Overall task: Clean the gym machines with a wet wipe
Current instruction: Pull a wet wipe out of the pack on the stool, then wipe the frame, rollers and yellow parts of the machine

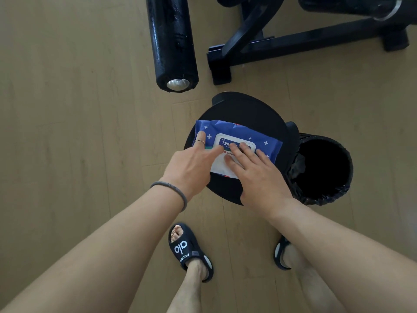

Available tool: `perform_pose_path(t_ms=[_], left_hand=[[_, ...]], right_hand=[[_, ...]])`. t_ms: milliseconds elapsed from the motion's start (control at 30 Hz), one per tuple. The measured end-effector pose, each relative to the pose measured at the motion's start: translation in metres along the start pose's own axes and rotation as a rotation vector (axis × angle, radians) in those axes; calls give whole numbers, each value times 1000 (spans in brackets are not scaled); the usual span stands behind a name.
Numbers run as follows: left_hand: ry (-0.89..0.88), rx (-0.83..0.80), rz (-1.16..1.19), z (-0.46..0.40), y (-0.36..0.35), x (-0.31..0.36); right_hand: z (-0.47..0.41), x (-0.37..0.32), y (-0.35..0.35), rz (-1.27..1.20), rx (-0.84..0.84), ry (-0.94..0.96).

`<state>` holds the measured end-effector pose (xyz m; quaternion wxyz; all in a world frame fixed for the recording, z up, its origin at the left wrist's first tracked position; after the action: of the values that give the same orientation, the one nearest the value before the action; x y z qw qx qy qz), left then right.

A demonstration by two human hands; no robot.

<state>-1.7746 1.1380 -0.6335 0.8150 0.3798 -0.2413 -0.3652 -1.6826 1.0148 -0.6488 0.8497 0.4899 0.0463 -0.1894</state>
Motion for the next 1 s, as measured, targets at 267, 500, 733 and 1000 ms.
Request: perform_pose_path(t_ms=[267,500,733,1000], left_hand=[[329,-252,626,17,66,18],[359,-108,856,59,193,36],[117,135,870,130,332,49],[28,243,956,232,444,7]], right_hand=[[-2,15,78,-801,-70,-368],[49,1,171,-1666,-43,-559],[101,-32,308,-1797,121,-315],[145,-117,444,-1650,411,-205]])
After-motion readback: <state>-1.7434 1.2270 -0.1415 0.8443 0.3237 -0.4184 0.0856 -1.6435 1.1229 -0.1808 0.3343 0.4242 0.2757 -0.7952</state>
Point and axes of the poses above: each hand's wrist, its own z-axis away from the middle knuckle, its own y-axis out of the back of the hand, x = y × z, the point moved 4 cm from there along -z, towards the middle knuckle, and after that the axes turned 1 degree about -x, right-handed, at the moved point
